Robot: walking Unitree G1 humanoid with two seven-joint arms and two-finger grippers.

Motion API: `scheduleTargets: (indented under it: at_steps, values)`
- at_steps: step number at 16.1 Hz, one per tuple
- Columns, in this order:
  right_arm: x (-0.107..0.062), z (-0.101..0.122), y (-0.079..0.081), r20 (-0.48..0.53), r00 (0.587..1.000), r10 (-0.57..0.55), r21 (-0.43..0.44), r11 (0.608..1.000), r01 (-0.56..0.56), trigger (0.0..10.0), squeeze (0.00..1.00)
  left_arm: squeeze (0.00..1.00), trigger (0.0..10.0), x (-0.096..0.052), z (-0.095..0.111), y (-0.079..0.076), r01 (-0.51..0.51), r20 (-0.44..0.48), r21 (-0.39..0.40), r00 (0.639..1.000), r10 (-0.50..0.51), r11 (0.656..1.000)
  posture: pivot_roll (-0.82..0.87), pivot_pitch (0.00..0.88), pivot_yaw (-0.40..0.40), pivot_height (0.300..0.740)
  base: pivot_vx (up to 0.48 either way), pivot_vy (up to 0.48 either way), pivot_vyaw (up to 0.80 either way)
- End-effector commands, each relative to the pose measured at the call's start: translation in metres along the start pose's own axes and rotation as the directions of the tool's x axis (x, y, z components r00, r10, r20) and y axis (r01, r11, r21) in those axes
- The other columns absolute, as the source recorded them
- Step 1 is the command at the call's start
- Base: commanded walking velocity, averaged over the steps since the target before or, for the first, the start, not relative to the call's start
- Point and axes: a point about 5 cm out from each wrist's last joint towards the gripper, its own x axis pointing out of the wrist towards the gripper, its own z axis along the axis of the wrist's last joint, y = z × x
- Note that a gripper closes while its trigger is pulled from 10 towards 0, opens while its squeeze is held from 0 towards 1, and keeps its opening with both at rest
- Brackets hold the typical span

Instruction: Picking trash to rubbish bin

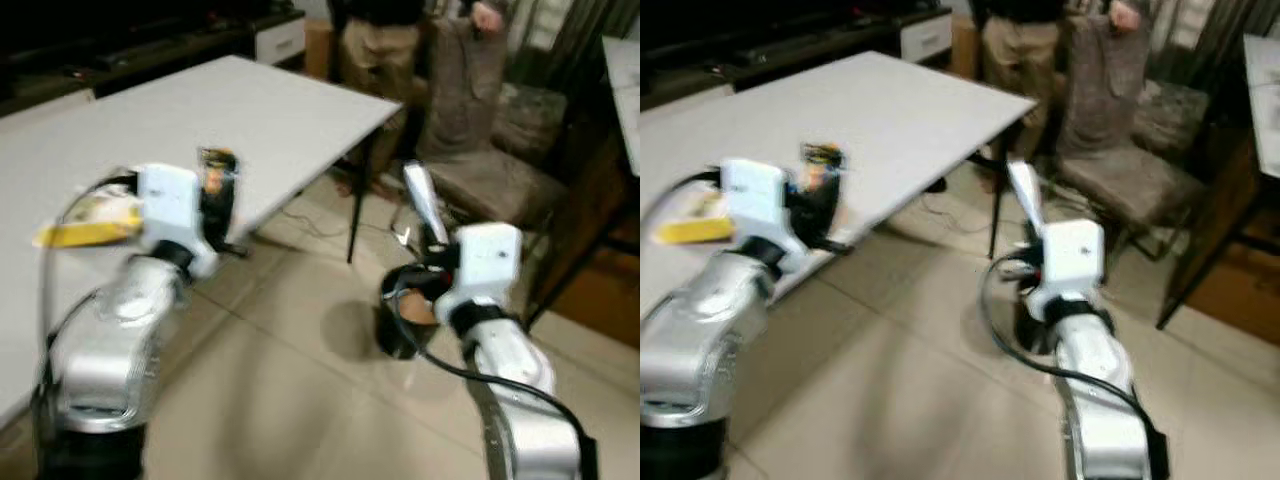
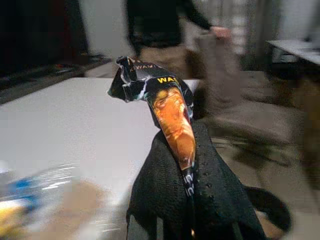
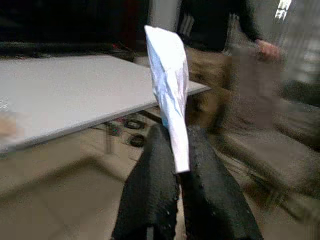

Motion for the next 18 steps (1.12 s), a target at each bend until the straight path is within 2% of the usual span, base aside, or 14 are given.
scheduleTargets:
  at_steps: [1,2,3,5,7,10,11,12,13,14,15,18]
  values:
    - [0.0,0.001,0.004,-0.002,1.0,0.011,0.013,1.0,-0.011,10.0,0.0,0.0,10.0,-0.001,0.002,0.003,-0.006,0.001,0.011,1.0,0.006,1.0,-0.08,0.0,-0.002,0.74,0.0,-0.48,0.0]
    - [-0.001,-0.002,0.003,-0.015,1.0,0.008,0.018,1.0,-0.007,10.0,0.0,0.0,10.0,-0.001,0.0,0.002,0.007,-0.006,-0.004,1.0,-0.007,1.0,-0.08,0.0,-0.003,0.74,0.0,-0.48,0.0]
    - [-0.001,-0.005,0.002,-0.036,0.999,-0.004,0.021,1.0,0.005,10.0,0.0,0.0,10.0,-0.002,-0.005,0.0,0.025,-0.034,-0.054,0.999,-0.027,0.998,-0.08,0.0,-0.001,0.74,0.0,0.371,0.0]
    - [-0.003,-0.016,-0.005,-0.085,0.995,-0.046,0.028,0.998,0.049,10.0,0.0,0.0,10.0,-0.003,-0.016,0.0,0.016,-0.082,-0.053,0.996,-0.021,0.998,-0.09,0.0,0.0,0.74,0.0,0.48,0.0]
    - [-0.006,-0.034,-0.013,-0.159,0.985,-0.067,-0.005,0.998,0.067,10.0,0.0,0.0,10.0,-0.006,-0.04,-0.002,0.01,-0.146,-0.063,0.989,-0.02,0.998,-0.09,0.0,0.001,0.74,0.0,0.48,0.0]
    - [-0.008,-0.045,-0.016,-0.2,0.977,-0.069,-0.01,0.998,0.069,10.0,0.0,0.0,10.0,-0.011,-0.059,-0.009,0.033,-0.205,-0.076,0.978,-0.048,0.997,-0.09,0.0,-0.006,0.74,0.0,0.0,0.0]
    - [-0.009,-0.051,-0.016,-0.22,0.973,-0.067,-0.002,0.998,0.068,10.0,0.0,0.0,10.0,-0.012,-0.064,-0.011,0.041,-0.213,-0.058,0.976,-0.053,0.997,-0.08,0.0,-0.007,0.74,0.0,0.0,0.0]
    - [-0.011,-0.061,-0.017,-0.25,0.966,-0.07,0.002,0.997,0.073,10.0,0.0,0.0,10.0,-0.013,-0.072,-0.013,0.039,-0.22,-0.042,0.974,-0.047,0.998,-0.08,0.0,-0.008,0.74,0.0,0.0,-0.8]
    - [-0.011,-0.061,-0.017,-0.25,0.966,-0.07,0.002,0.997,0.073,10.0,0.0,0.0,10.0,-0.013,-0.072,-0.013,0.039,-0.22,-0.042,0.974,-0.047,0.998,-0.08,0.0,-0.008,0.74,0.0,0.0,-0.8]
    - [-0.012,-0.078,-0.017,-0.282,0.956,-0.077,-0.012,0.997,0.077,10.0,0.0,0.0,10.0,-0.014,-0.086,-0.014,0.017,-0.217,0.006,0.976,-0.015,1.0,-0.08,0.0,-0.006,0.74,0.0,0.0,-0.8]
    - [-0.012,-0.083,-0.017,-0.291,0.953,-0.078,-0.016,0.997,0.076,10.0,0.0,0.0,10.0,-0.014,-0.09,-0.015,0.022,-0.217,0.013,0.976,-0.018,1.0,-0.08,0.0,-0.006,0.74,0.0,0.0,-0.8]
    - [-0.009,-0.09,-0.015,-0.304,0.95,-0.065,-0.012,0.998,0.065,10.0,0.0,0.0,10.0,-0.014,-0.093,-0.019,0.045,-0.203,-0.054,0.978,-0.055,0.998,-0.08,0.0,-0.012,0.74,0.0,0.0,-0.8]
